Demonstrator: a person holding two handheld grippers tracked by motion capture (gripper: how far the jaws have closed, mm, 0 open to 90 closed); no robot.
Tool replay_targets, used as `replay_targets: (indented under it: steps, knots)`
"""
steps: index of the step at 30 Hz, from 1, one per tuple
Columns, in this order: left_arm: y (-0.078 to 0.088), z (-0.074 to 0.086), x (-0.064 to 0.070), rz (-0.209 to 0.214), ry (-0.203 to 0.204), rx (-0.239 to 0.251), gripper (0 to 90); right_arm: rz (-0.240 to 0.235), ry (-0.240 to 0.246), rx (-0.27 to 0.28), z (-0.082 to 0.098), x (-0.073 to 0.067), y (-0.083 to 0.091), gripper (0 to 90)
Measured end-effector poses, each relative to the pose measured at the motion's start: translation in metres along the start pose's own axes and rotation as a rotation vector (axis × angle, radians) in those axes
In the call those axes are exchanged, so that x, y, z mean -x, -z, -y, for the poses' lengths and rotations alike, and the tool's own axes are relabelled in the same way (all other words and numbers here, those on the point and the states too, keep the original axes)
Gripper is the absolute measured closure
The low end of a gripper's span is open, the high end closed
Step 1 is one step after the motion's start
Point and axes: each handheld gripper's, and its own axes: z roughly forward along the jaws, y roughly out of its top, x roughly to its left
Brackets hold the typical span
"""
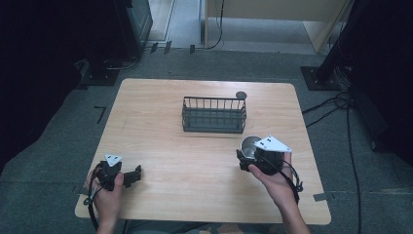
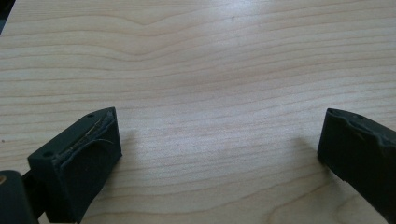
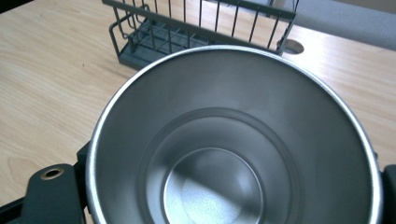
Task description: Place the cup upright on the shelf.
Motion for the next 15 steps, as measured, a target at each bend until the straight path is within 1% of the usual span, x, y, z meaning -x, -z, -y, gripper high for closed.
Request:
replay_targets:
  steps: [6,8,11,15]
  knots:
    - [0.000,0.000,0.000,0.000,0.001,0.000,0.0,-0.003,0.007,0.010,-0.012,-0.001,-0.007,17.8]
    - [0.000,0.000,0.000,0.000,-0.001,-0.001,0.0,-0.003,0.003,0.015,-0.016,0.000,-0.010,17.8]
    - [0.000,0.000,0.000,0.000,-0.001,-0.001,0.0,-0.004,0.011,0.018,-0.022,0.002,-0.014,17.8]
    - [0.000,0.000,0.000,0.000,0.000,0.000,0.0,0.006,0.006,0.022,-0.029,0.004,-0.019,17.9]
